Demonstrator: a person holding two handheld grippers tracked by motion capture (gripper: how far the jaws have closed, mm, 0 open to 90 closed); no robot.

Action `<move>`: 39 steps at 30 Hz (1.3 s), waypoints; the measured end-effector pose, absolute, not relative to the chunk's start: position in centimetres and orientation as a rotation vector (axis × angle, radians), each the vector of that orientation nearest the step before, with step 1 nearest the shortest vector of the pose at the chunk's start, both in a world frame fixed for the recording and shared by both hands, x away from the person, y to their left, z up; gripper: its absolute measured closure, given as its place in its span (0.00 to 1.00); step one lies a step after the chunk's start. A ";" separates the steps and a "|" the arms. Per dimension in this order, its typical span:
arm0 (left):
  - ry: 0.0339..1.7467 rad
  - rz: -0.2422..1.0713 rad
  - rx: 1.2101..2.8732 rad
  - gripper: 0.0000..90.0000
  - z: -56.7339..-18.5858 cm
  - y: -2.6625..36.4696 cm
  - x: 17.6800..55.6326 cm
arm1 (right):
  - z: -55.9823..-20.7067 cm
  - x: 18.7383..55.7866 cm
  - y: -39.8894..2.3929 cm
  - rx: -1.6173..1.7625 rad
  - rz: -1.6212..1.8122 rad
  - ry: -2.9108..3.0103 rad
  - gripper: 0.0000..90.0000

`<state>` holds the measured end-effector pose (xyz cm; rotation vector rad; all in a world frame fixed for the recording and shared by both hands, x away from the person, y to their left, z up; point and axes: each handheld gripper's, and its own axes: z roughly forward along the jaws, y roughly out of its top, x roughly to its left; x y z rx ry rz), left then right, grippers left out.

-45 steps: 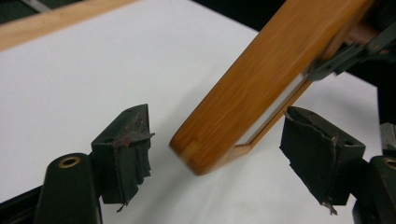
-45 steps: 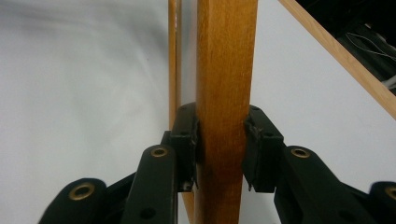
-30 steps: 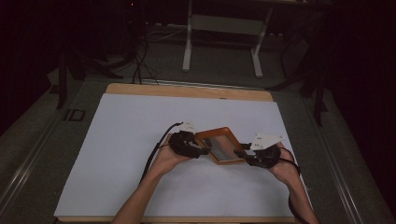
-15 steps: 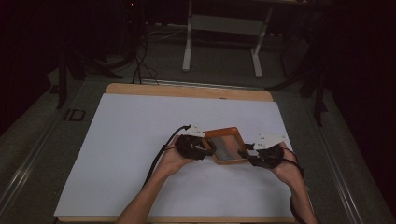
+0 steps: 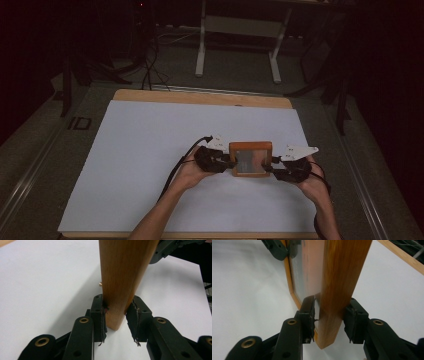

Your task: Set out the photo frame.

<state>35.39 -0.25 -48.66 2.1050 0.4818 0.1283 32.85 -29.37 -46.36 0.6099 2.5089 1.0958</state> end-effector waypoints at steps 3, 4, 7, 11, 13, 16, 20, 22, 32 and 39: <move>0.483 0.135 2.104 0.76 -48.6 -0.5 35.3 | -46.5 32.9 -29.7 0.633 1.107 2.508 0.69; 0.483 0.137 2.104 0.76 -48.6 -0.5 35.3 | -46.6 32.9 -29.8 0.639 1.113 2.506 0.69; 0.485 0.140 2.100 0.76 -48.6 -0.6 35.3 | -46.8 32.9 -30.0 0.652 1.127 2.508 0.69; 0.492 0.140 2.096 0.76 -48.7 -0.6 35.4 | -46.9 33.0 -30.1 0.660 1.137 2.505 0.70; 0.501 0.141 2.090 0.76 -48.7 -0.7 35.4 | -46.9 33.0 -30.1 0.667 1.141 2.506 0.70; 0.506 0.144 2.089 0.76 -48.7 -0.7 35.5 | -46.9 33.0 -30.1 0.672 1.148 2.503 0.70; 0.515 0.147 2.089 0.76 -48.7 -0.6 35.6 | -46.9 33.1 -30.2 0.675 1.172 2.495 0.71; 0.515 0.146 2.092 0.76 -48.7 -0.6 35.6 | -46.9 33.0 -30.1 0.675 1.172 2.492 0.71; 0.523 0.159 2.100 0.76 -48.4 0.3 35.4 | -47.0 33.0 -29.4 0.678 1.205 2.474 0.71; 0.538 0.167 2.078 0.76 -48.2 1.9 35.0 | -46.8 32.9 -28.1 0.668 1.228 2.470 0.71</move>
